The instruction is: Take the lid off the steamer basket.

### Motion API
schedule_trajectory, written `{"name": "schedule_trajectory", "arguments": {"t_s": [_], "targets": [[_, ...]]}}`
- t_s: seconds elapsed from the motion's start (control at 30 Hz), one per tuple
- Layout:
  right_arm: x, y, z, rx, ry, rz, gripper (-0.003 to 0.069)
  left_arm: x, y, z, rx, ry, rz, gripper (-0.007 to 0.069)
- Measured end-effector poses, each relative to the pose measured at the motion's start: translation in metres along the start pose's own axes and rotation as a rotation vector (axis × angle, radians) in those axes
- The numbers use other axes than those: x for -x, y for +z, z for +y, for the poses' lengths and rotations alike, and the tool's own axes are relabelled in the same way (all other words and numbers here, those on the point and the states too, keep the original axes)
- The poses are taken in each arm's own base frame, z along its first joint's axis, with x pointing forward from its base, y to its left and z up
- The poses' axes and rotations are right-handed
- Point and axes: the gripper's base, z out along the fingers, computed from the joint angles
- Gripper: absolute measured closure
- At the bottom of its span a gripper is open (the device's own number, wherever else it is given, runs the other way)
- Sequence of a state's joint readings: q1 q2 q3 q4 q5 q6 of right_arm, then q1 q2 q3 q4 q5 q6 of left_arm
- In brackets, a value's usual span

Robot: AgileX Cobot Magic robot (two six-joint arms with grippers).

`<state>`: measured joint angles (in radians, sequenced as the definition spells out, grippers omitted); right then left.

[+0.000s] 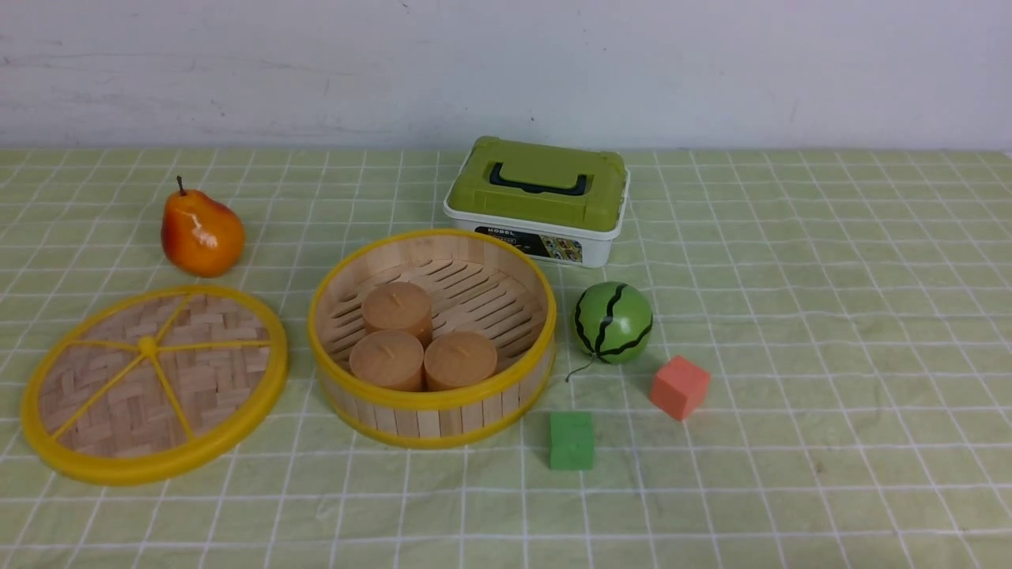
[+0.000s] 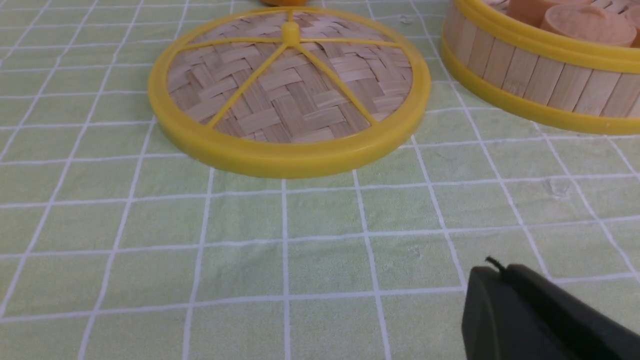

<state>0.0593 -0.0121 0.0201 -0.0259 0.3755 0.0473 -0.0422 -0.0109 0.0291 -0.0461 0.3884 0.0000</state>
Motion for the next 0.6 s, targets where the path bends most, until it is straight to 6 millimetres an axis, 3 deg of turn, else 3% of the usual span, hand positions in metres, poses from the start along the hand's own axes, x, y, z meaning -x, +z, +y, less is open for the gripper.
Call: {"name": "schedule_trajectory", "arguments": {"t_s": [0.6], "targets": [[0.0000,0.0000,0.0000,0.000,0.000,0.000,0.0417,0.0000,0.0000,0.0000,0.000,0.000,0.000,0.0629]]}}
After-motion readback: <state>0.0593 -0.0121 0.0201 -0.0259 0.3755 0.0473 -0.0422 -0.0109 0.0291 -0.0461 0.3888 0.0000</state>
